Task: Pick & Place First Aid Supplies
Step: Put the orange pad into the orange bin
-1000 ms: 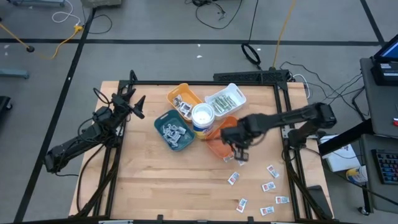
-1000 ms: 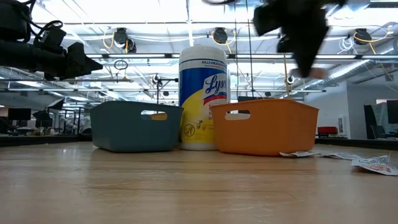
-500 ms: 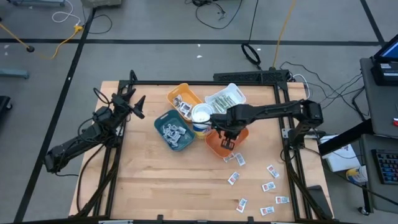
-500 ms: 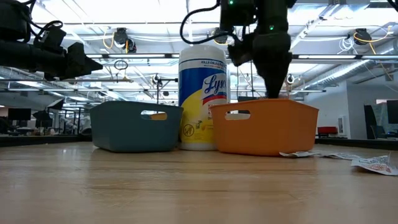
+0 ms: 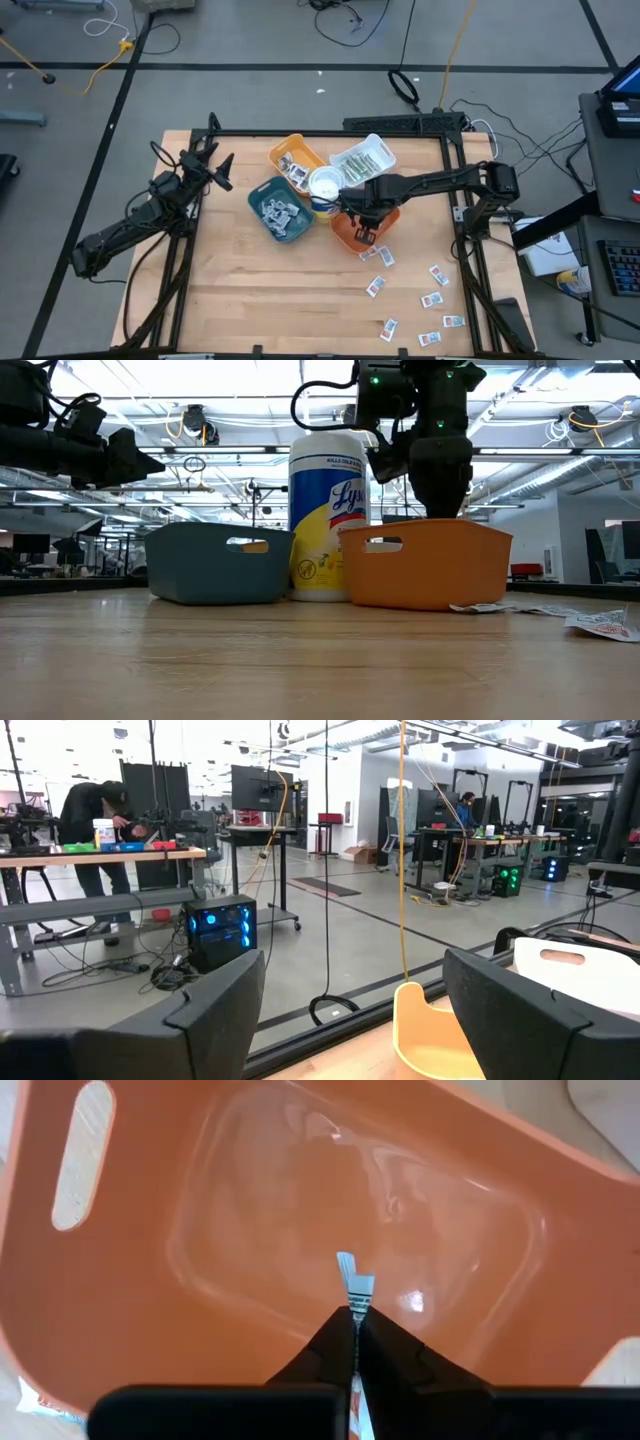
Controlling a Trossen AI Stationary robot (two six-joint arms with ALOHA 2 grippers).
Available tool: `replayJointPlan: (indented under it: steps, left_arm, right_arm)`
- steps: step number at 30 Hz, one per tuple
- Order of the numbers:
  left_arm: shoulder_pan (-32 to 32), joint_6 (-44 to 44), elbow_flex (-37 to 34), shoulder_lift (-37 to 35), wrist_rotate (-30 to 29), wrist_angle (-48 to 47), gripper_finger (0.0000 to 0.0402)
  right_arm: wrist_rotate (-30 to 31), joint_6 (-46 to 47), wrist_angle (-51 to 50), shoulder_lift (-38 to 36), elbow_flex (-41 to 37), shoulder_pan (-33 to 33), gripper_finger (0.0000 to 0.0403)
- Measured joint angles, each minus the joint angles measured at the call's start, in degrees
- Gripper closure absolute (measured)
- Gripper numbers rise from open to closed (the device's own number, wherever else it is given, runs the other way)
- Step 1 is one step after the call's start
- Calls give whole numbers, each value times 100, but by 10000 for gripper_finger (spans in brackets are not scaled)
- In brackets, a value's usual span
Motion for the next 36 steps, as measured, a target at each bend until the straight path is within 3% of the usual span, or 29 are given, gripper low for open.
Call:
replayJointPlan:
  steps: [3, 11, 14, 25, 30, 36]
  left_arm:
    - [-2, 0, 0, 0, 0, 0, 94]
    - [-1, 0, 0, 0, 0, 0, 94]
    - [-2, 0, 0, 0, 0, 0, 94]
    - [-1, 0, 0, 0, 0, 0, 94]
    - [0, 0, 0, 0, 0, 0, 94]
    - [-1, 0, 0, 0, 0, 0, 94]
  right_arm:
    - [-2, 7, 0, -1, 0, 0, 366]
    - [-3, 32, 4, -189, -4, -2, 248]
    - [22, 511, -11, -389, -7, 2, 228]
    - [-7, 3102, -561, -1093, -4, 132, 250]
    - [6, 3516, -554, -1173, -117, 297, 258]
    - [-26, 4288, -559, -1672, -922, 912, 259]
